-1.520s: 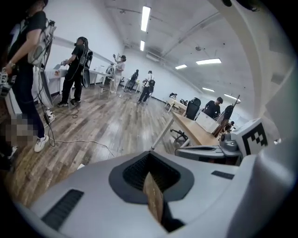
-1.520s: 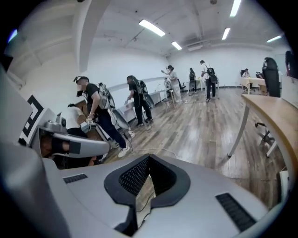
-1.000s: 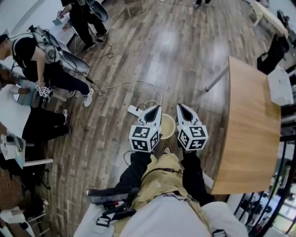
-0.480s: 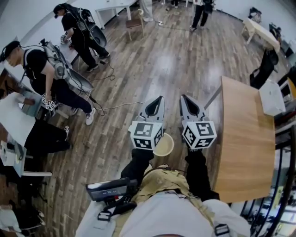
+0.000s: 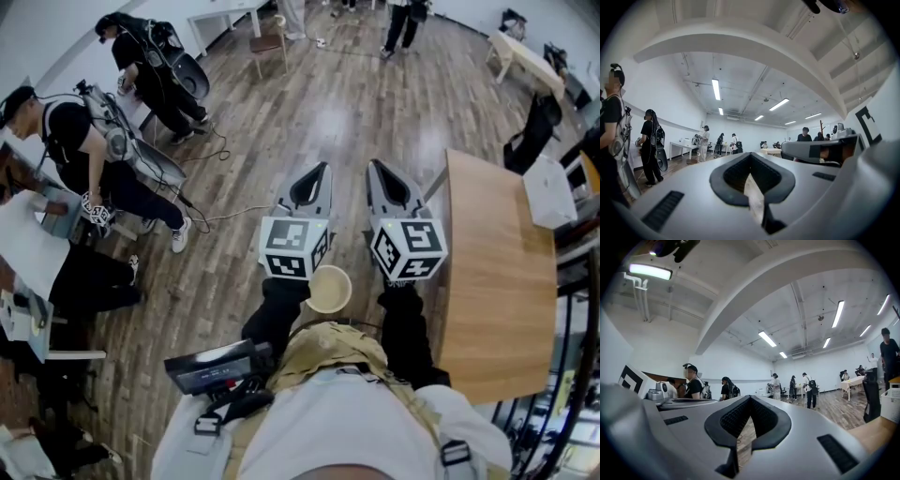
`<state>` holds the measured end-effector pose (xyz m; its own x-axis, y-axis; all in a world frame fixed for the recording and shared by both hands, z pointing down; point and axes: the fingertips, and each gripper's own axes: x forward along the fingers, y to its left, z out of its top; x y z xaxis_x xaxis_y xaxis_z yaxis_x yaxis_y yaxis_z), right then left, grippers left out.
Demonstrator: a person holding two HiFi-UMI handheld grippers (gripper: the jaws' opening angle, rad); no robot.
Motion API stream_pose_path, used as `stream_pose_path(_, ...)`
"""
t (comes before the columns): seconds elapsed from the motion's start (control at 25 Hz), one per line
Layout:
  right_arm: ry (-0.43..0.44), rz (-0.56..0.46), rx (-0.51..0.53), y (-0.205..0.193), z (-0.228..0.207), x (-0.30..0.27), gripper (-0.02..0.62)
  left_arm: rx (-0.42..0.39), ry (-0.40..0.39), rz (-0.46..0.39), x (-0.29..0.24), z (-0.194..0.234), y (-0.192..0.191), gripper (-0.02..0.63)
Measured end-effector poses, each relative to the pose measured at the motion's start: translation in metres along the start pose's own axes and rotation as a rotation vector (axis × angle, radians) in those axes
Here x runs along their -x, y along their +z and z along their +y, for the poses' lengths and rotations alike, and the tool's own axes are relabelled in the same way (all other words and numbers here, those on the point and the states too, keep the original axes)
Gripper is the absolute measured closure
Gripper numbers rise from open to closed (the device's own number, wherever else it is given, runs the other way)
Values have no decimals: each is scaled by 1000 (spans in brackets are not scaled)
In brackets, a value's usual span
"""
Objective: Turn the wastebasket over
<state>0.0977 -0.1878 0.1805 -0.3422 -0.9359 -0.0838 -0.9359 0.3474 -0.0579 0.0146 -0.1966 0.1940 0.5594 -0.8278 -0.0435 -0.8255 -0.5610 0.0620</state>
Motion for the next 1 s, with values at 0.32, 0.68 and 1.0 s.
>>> stream_pose_path(0.32, 4, -61, 21, 40, -4, -1, 574, -33, -21, -33, -7, -9, 34, 604)
stream_pose_path(0.68, -7, -31, 15, 27, -8, -4, 574, -48, -22, 7, -16, -11, 23, 604)
stream_pose_path(1.0, -15, -21, 7, 25, -15, -6, 574, -39, 24, -30, -18, -2, 30, 604)
